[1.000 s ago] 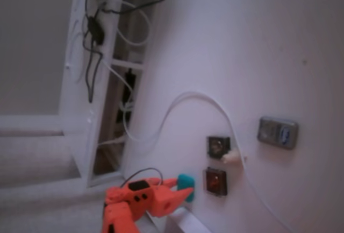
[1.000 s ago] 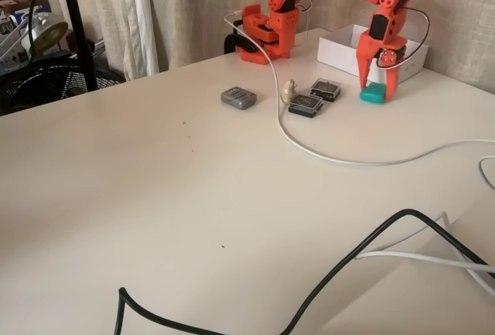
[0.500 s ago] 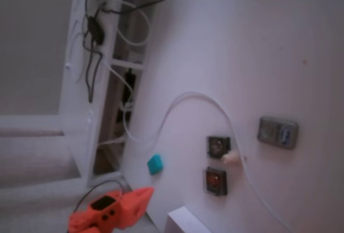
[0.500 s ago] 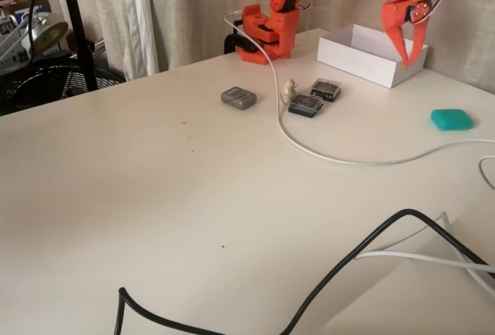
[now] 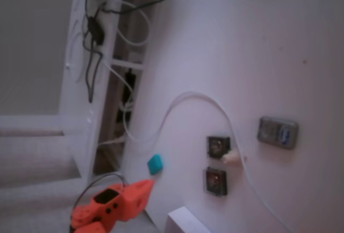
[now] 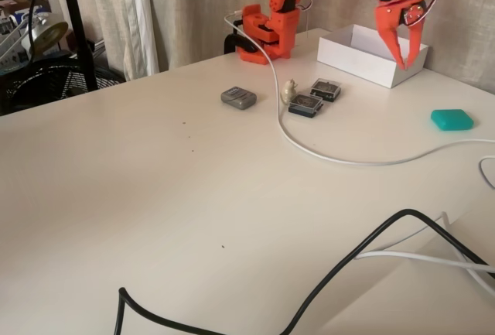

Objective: Grasp the green cube and put it in the bin.

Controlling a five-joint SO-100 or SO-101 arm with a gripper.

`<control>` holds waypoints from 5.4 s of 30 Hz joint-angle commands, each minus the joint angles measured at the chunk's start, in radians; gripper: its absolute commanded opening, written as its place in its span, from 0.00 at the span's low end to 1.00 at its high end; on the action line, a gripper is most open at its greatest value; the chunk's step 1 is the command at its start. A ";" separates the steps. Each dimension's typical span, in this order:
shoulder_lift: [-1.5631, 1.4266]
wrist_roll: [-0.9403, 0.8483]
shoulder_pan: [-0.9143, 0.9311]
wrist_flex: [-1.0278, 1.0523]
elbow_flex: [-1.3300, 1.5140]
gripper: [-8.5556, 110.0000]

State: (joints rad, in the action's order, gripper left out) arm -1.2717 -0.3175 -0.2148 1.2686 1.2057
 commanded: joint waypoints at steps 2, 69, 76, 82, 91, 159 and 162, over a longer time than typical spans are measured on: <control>-0.015 -0.003 0.043 -0.078 -0.011 0.33; 0.472 -0.222 0.040 -0.259 -0.382 0.49; 0.532 -0.236 0.046 -0.106 -0.448 0.50; 0.574 -0.238 0.040 0.080 -0.546 0.50; 0.566 -0.232 0.064 0.173 -0.541 0.40; -0.747 -0.219 0.107 -0.212 0.925 0.00; -0.927 -0.216 0.092 -0.265 1.071 0.00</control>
State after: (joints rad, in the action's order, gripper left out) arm -2.0187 -0.5384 -0.1074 1.0446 2.1767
